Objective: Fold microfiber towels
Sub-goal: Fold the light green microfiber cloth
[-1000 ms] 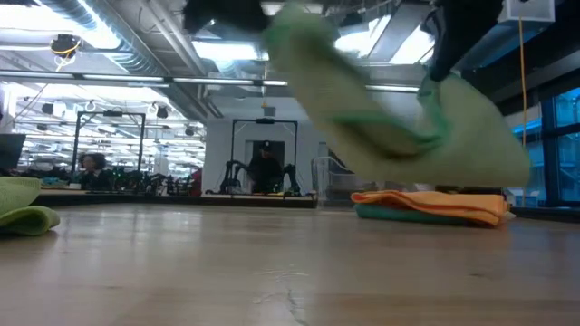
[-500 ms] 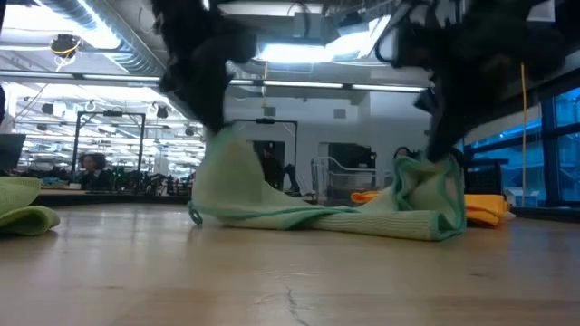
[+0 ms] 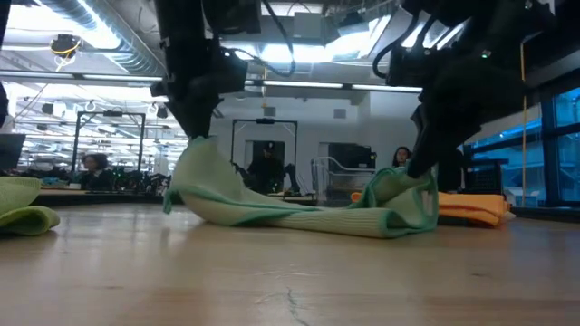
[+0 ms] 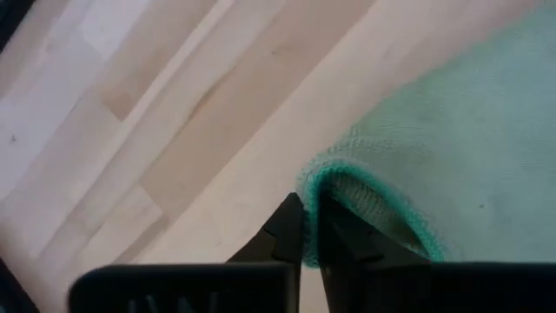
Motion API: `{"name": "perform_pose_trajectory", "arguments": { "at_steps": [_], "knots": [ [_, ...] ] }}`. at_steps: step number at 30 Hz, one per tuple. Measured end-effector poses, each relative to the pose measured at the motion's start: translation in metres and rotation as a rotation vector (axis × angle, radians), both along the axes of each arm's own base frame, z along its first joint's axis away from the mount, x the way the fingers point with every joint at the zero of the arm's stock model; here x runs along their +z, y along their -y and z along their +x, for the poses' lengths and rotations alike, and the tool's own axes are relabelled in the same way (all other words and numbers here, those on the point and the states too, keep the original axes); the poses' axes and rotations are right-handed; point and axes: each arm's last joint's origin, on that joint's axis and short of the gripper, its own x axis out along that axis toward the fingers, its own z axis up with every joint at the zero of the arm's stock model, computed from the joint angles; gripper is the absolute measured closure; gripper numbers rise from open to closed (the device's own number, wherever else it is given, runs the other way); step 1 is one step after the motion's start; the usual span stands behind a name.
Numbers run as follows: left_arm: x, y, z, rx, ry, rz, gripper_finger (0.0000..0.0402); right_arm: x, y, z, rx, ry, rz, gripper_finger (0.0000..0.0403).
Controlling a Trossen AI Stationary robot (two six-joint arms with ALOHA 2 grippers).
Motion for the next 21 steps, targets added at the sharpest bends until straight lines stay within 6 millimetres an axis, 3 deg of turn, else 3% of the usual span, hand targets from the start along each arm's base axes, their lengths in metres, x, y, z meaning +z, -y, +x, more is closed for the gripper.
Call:
{"name": "perform_pose_trajectory", "arguments": {
  "at_steps": [7, 11, 21],
  "knots": [
    [-0.009, -0.011, -0.006, 0.034, -0.043, -0.011, 0.0292, 0.000, 0.005, 0.000, 0.003, -0.012, -0.017, 0.0301],
    [-0.008, -0.017, -0.010, 0.042, -0.086, 0.070, 0.0248, 0.004, 0.006, 0.002, 0.018, -0.024, -0.054, 0.0285],
    [0.002, -0.024, -0.029, 0.068, -0.198, 0.099, 0.0220, 0.032, 0.005, 0.008, 0.099, -0.097, -0.130, 0.0282]
  ]
}}
